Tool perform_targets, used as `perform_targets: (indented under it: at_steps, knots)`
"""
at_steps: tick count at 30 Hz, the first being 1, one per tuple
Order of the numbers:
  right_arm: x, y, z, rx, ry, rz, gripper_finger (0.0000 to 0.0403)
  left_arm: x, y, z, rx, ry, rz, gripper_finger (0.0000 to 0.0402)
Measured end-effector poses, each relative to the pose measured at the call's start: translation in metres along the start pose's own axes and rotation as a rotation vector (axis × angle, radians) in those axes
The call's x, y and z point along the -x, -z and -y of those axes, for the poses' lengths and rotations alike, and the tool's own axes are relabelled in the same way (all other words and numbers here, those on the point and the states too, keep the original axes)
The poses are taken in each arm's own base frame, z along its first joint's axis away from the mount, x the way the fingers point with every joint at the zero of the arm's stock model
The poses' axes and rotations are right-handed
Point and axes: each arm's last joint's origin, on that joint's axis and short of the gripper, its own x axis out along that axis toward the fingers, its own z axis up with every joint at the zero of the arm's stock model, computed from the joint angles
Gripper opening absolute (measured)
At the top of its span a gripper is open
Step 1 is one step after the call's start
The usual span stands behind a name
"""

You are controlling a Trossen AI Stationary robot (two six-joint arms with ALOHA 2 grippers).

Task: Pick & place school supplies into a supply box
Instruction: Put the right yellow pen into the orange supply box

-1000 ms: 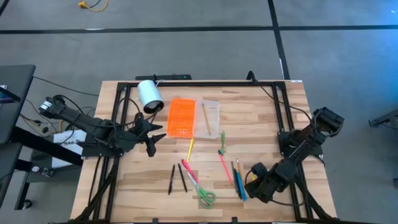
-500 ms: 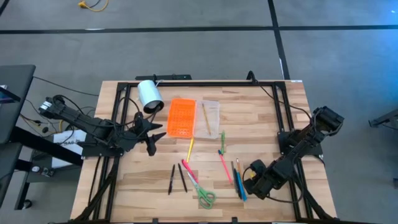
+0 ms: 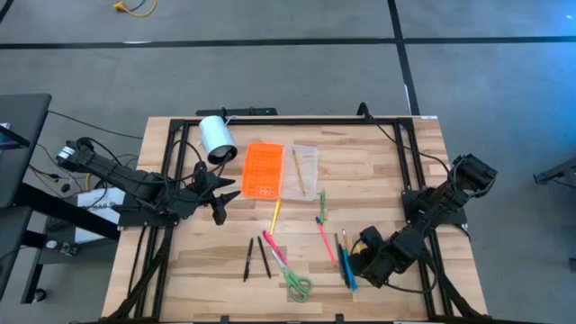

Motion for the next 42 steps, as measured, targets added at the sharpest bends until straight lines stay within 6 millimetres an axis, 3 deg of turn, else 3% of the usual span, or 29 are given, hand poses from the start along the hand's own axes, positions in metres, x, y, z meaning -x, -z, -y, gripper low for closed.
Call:
perform_targets:
  at_steps: [6,16,28,36,42]
  knots:
    - [0.006,-0.008,-0.001,-0.028,-0.060,0.132,0.0015,0.000,0.000,0.000,0.007,0.000,0.000,0.0173]
    - [0.022,-0.033,-0.006,0.020,-0.110,0.143,0.0013,0.000,0.000,0.000,0.010,0.000,0.000,0.0173]
    - [0.049,-0.080,-0.008,0.042,-0.202,0.248,0.0000,0.000,0.000,0.000,0.011,0.000,0.000,0.0173]
    - [0.034,-0.096,-0.016,0.177,-0.190,0.092,0.0012,0.000,0.000,0.000,0.009,-0.001,-0.003,0.0173]
    - [0.014,-0.098,-0.026,0.186,-0.211,0.027,0.0071,0.000,0.001,0.000,0.005,-0.003,-0.007,0.0173]
